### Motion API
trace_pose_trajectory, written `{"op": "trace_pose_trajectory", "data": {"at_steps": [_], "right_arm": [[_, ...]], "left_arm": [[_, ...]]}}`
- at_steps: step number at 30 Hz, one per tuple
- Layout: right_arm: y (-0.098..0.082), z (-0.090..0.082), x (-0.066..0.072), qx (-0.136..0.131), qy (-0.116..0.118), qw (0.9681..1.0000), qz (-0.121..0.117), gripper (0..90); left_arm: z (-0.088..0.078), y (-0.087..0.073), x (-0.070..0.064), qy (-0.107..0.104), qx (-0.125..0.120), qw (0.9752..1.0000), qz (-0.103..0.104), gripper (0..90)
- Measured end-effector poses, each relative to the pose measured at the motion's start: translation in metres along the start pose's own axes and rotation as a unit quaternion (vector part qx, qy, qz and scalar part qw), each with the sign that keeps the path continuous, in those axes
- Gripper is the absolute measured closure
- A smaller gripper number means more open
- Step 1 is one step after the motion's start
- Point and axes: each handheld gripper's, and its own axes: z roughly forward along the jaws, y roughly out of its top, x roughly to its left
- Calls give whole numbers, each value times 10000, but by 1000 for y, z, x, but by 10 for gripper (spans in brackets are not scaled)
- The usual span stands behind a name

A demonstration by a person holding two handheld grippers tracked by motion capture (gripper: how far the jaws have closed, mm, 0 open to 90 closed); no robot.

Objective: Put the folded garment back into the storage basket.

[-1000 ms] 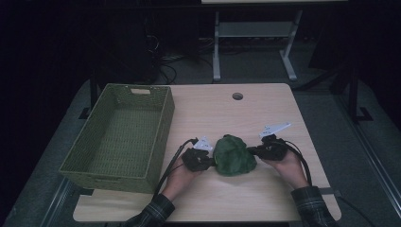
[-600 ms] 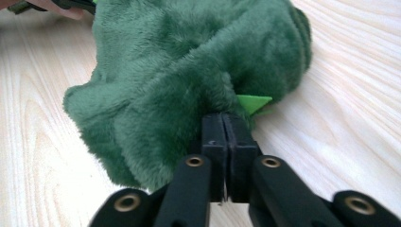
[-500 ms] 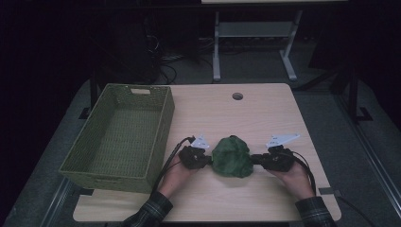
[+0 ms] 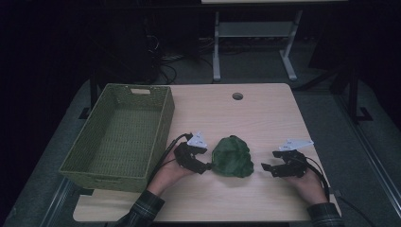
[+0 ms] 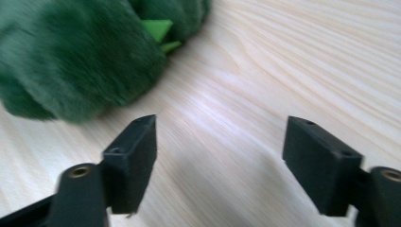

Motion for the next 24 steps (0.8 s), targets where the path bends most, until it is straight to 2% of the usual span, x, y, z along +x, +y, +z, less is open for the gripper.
{"op": "trace_pose_trajectory", "data": {"at_steps": [4,6,9,12,19,20,24], "right_arm": [[-7,2,-4,-8,-5,10000,-13,176],[-10,4,-5,16,-33,10000,-50,146],[-11,5,-6,62,-46,9999,-81,133],[-13,8,-6,-6,-153,9997,-193,118],[-15,9,-7,-84,-181,9997,-161,91],[-15,9,-8,-86,-186,9997,-160,91],[-15,9,-8,-85,-212,9996,-161,94]], "left_arm": [[-2,12,-6,-19,-2,9999,159,217],[0,18,-7,-66,124,9995,273,190],[6,28,-7,-118,230,9989,395,161],[12,35,-6,-201,297,9982,473,140],[29,41,-1,-308,503,9965,592,131],[33,40,-2,-330,507,9968,527,131],[44,39,1,-413,682,9950,602,130]]}}
